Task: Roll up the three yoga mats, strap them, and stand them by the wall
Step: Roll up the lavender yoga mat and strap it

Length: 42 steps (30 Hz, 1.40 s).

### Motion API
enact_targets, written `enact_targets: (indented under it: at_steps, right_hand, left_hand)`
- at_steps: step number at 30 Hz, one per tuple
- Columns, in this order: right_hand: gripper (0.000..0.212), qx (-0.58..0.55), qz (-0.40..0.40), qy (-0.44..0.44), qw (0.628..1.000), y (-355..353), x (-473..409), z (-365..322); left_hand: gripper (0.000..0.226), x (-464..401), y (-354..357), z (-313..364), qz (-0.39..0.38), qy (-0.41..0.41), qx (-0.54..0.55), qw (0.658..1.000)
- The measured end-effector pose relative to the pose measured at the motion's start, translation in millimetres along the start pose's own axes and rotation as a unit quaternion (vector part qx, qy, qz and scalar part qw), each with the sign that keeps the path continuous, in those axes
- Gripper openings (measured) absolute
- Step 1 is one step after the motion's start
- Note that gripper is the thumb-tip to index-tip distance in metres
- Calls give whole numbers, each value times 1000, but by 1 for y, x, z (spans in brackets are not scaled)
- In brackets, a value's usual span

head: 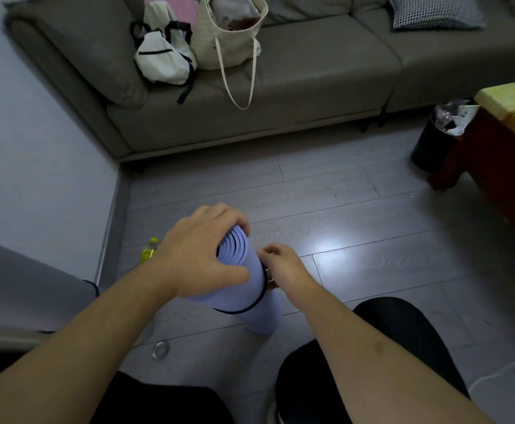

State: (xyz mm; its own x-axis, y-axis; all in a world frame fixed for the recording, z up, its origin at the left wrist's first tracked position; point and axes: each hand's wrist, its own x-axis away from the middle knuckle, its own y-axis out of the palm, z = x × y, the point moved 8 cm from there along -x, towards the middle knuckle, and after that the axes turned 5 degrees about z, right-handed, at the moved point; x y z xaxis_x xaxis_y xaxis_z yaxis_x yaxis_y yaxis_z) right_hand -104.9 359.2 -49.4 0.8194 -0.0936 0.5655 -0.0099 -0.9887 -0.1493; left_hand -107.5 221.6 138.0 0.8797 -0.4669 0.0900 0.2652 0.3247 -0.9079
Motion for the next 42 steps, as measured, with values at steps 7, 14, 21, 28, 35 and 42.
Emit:
enact_targets:
  at_steps: [7, 14, 21, 28, 35, 42]
  right_hand:
    - [31, 110, 15, -65, 992, -3, 8, -9]
    - [27, 50, -28, -65, 996, 24, 22, 0]
    - [17, 135, -98, -89, 982, 44, 29, 3]
    - [18, -16, -19, -48, 999, 25, 12, -17]
    - [27, -14, -69, -100, 993, 54, 22, -16]
    - [21, 46, -81, -140, 986, 64, 21, -26]
  left_hand:
    - [96, 12, -3, -15, 35, -135, -85, 987]
    - [116, 12, -6, -34, 63, -372, 111, 919]
    - [91, -11, -32, -37, 34, -319, -50, 946]
    - [85, -9, -28, -23, -51, -203, -21, 978]
    - [121, 11, -7, -42, -104, -246, -140, 953]
    - [60, 27, -18, -48, -11, -191, -106, 976]
